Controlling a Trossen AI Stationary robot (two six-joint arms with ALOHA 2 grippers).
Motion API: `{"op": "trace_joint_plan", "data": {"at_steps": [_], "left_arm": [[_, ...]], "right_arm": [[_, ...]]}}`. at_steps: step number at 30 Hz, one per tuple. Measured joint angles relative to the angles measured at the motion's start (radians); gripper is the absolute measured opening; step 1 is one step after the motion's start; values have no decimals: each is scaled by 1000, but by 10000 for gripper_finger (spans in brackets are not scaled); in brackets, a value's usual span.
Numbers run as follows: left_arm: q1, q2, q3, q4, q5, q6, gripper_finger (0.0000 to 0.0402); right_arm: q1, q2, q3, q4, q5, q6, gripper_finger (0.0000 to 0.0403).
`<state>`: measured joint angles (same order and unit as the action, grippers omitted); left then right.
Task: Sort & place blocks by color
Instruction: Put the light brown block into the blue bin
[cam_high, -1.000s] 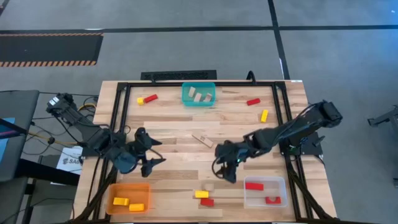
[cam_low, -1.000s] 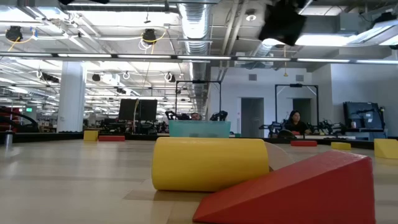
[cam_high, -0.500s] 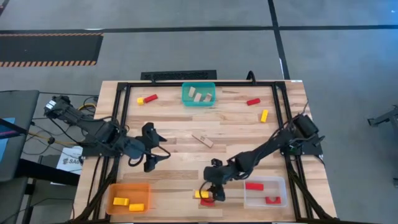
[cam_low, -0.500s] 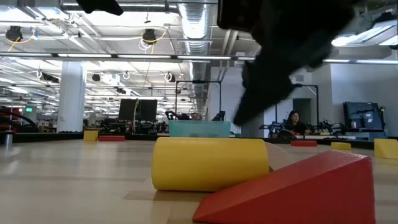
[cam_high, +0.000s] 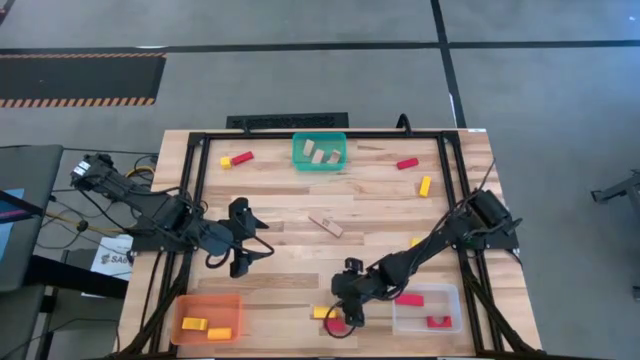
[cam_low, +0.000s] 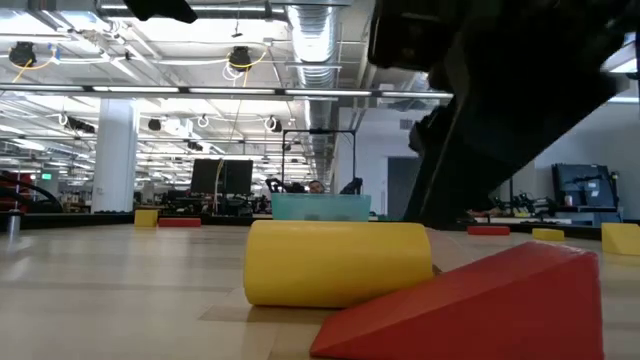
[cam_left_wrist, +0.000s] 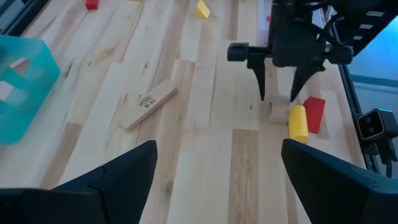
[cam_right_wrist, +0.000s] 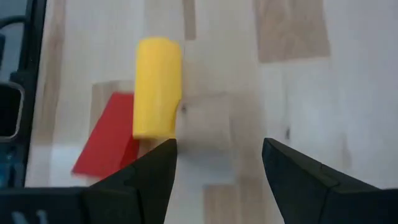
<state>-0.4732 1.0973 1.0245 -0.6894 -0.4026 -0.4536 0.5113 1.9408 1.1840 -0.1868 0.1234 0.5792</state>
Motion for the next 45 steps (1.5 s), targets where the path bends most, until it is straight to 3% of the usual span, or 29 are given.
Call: {"op": "trace_joint_plan", "data": {"at_steps": [13, 16, 21, 28, 33, 38, 42, 45], "left_arm": [[0, 0, 0, -1, -33, 2, 332], [7, 0, 0, 0, -32, -3, 332], [13, 0, 0, 1, -27, -11, 332], [12, 0, 0, -18, -60, -10, 332], [12, 0, -2, -36, -112, -10, 332], [27, -7, -81, 69, -111, -32, 332], [65, -6, -208, 248, -34, -111, 332], [110, -2, -280, 438, 37, -196, 332]], "right_arm": [[22, 69, 3, -19, 116, 31, 256], [9, 70, 3, -22, 117, 34, 224], [-25, 35, 3, -45, 84, 17, 112], [-123, -159, 2, -198, 62, 5, 111], [-235, -322, 2, -259, 103, -50, 111], [-420, -427, 2, -275, 146, -202, 111], [-654, -436, 2, -257, 107, -336, 111], [-835, -389, 3, -191, -2, -400, 111]]}}
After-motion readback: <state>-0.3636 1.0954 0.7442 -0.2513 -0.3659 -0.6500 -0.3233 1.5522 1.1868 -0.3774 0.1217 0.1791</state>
